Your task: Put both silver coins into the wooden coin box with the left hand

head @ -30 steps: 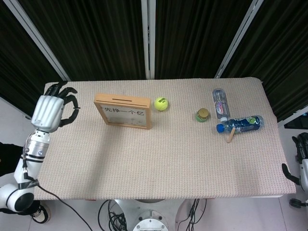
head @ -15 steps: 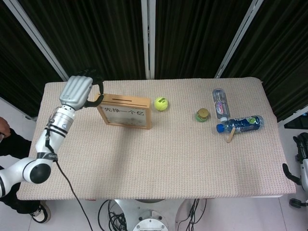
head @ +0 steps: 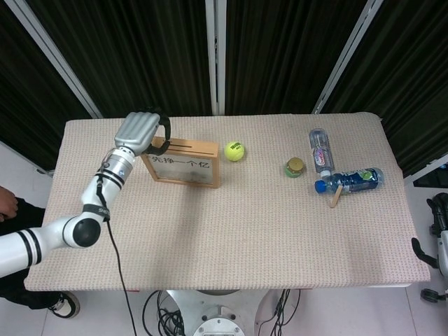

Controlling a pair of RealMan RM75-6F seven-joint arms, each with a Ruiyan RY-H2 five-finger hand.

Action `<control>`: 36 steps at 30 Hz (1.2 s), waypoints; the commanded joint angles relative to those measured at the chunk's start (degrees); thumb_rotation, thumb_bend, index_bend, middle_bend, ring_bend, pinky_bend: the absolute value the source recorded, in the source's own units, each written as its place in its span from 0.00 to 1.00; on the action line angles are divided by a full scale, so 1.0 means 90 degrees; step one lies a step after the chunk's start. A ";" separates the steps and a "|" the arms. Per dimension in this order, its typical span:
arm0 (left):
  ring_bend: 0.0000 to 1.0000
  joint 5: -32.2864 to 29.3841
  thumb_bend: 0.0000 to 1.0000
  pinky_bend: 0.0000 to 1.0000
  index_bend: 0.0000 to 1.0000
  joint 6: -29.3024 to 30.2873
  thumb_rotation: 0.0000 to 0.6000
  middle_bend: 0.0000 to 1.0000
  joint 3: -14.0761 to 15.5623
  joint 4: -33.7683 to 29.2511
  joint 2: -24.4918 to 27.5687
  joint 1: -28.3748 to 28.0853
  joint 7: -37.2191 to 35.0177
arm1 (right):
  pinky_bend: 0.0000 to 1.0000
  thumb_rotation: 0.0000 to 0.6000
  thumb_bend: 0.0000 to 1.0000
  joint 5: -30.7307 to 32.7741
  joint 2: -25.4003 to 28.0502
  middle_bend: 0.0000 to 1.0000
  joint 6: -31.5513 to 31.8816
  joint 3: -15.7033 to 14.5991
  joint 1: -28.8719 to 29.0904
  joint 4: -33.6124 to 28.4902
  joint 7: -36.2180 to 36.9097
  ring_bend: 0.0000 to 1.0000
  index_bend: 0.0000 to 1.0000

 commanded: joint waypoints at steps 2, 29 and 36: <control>0.11 -0.0131 0.53 0.17 0.64 -0.0039 1.00 0.29 0.0084 0.0106 -0.0099 -0.0105 -0.0050 | 0.00 1.00 0.29 0.0035 -0.0002 0.00 0.0000 0.0003 -0.0024 0.0053 0.0066 0.00 0.00; 0.11 -0.0094 0.53 0.17 0.58 -0.0051 1.00 0.29 0.0416 0.0485 -0.0484 -0.0381 -0.0325 | 0.00 1.00 0.29 0.0091 -0.0034 0.00 -0.0084 0.0013 -0.0031 0.0209 0.0216 0.00 0.00; 0.11 0.0295 0.44 0.16 0.17 0.0012 1.00 0.25 0.0359 0.0500 -0.0517 -0.0284 -0.0597 | 0.00 1.00 0.29 0.0097 -0.0032 0.00 -0.0077 0.0022 -0.0034 0.0212 0.0212 0.00 0.00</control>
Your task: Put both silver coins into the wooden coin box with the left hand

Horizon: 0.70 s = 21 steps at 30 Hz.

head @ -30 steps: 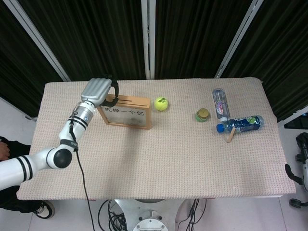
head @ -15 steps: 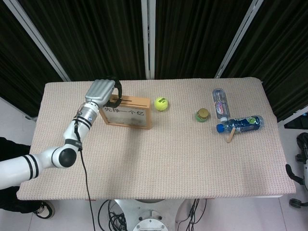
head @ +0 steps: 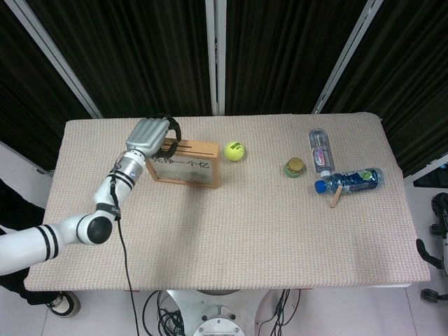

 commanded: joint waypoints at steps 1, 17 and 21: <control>0.11 0.0260 0.43 0.16 0.13 0.0131 1.00 0.24 -0.0048 0.0010 -0.0041 0.0079 -0.0142 | 0.00 1.00 0.29 0.0001 0.0002 0.00 -0.0002 0.0000 0.0000 -0.0005 -0.0005 0.00 0.00; 0.10 0.5028 0.21 0.16 0.22 0.4442 1.00 0.26 0.1167 -0.1470 0.0594 0.2500 0.0410 | 0.00 1.00 0.29 -0.0210 0.0028 0.00 0.0145 -0.0044 -0.0019 -0.0074 -0.0060 0.00 0.00; 0.10 0.5871 0.20 0.17 0.25 0.5607 1.00 0.26 0.1864 -0.1297 0.0548 0.3629 0.0316 | 0.00 1.00 0.29 -0.0418 -0.0048 0.00 0.0275 -0.0079 -0.0002 0.0000 -0.0139 0.00 0.00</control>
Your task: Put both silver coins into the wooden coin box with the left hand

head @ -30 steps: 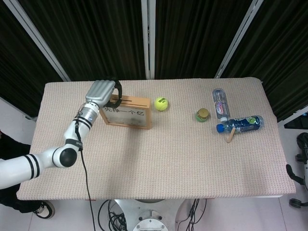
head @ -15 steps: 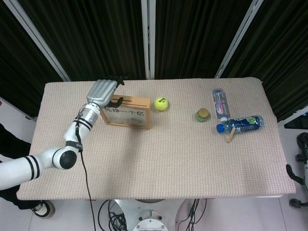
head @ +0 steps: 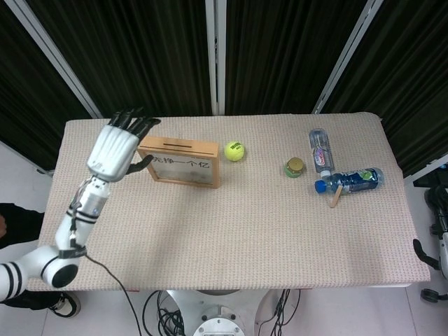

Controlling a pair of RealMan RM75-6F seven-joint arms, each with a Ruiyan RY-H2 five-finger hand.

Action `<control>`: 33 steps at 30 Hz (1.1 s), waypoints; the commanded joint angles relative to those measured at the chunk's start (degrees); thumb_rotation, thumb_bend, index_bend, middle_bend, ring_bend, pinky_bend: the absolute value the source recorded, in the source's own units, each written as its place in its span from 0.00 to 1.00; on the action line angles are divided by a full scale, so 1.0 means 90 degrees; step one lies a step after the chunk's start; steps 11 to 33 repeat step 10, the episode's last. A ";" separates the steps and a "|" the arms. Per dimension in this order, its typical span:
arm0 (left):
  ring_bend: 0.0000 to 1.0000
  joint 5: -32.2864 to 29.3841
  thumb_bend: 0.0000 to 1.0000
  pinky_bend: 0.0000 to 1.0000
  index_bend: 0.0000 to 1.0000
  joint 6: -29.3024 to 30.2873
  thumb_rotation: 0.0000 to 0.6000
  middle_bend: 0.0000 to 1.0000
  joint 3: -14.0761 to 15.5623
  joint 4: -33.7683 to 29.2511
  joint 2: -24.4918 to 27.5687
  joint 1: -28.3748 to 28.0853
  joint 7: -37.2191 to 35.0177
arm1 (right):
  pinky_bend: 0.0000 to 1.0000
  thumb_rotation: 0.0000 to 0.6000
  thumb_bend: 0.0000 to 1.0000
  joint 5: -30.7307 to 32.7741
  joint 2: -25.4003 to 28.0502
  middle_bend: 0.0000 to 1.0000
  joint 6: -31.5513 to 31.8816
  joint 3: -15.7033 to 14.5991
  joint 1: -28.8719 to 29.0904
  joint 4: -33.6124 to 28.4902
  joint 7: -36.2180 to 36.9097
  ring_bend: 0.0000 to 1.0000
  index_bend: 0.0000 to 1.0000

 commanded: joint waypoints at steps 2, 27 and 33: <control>0.10 0.1653 0.20 0.17 0.25 0.2079 1.00 0.26 0.1406 0.0044 0.0012 0.2117 0.0039 | 0.00 1.00 0.28 -0.0281 -0.0132 0.00 0.0199 -0.0037 0.0035 0.0129 -0.0143 0.00 0.00; 0.07 0.1574 0.19 0.16 0.20 0.2297 1.00 0.18 0.1924 0.1064 -0.0626 0.3386 -0.0860 | 0.00 1.00 0.25 -0.0884 -0.0420 0.00 0.0702 -0.0026 0.0144 0.0194 -0.0886 0.00 0.00; 0.07 0.1574 0.19 0.16 0.20 0.2297 1.00 0.18 0.1924 0.1064 -0.0626 0.3386 -0.0860 | 0.00 1.00 0.25 -0.0884 -0.0420 0.00 0.0702 -0.0026 0.0144 0.0194 -0.0886 0.00 0.00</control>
